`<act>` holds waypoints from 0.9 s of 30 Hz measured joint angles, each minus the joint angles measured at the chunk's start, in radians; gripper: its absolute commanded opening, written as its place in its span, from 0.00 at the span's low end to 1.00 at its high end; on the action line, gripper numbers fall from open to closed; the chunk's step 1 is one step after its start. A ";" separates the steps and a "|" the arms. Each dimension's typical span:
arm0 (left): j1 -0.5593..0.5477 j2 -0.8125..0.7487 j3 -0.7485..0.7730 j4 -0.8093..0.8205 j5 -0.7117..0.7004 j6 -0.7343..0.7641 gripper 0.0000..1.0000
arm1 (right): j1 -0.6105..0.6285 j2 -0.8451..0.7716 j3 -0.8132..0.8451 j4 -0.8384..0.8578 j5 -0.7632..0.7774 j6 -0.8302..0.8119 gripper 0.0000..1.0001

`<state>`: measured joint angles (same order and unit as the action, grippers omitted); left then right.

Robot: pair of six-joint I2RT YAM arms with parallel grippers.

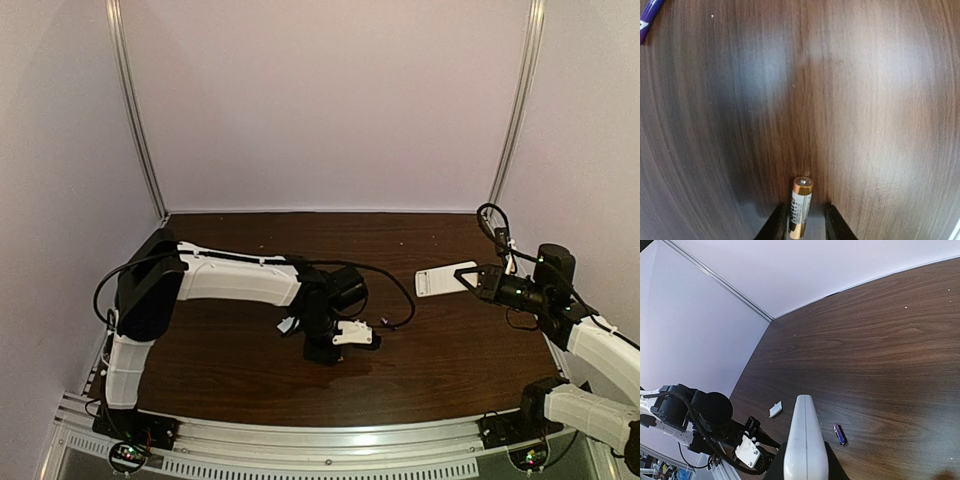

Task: Load the batteries into the remote control
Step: Pick up the battery from the center of the board.

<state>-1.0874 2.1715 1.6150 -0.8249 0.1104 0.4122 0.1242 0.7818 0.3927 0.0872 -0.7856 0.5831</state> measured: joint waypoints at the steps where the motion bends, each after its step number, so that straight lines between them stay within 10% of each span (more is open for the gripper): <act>1: -0.007 0.008 0.016 -0.016 -0.015 -0.008 0.28 | 0.000 0.000 0.000 0.000 0.000 0.000 0.00; 15: -0.032 0.042 0.079 -0.077 -0.092 -0.066 0.02 | 0.000 0.003 0.000 -0.002 -0.002 -0.014 0.00; 27: 0.017 -0.275 -0.221 0.256 0.040 -0.163 0.00 | 0.000 -0.033 -0.059 0.149 -0.101 0.012 0.00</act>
<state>-1.0702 1.8961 1.3937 -0.5694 0.1509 0.2489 0.1238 0.7490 0.3336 0.2359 -0.8864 0.5949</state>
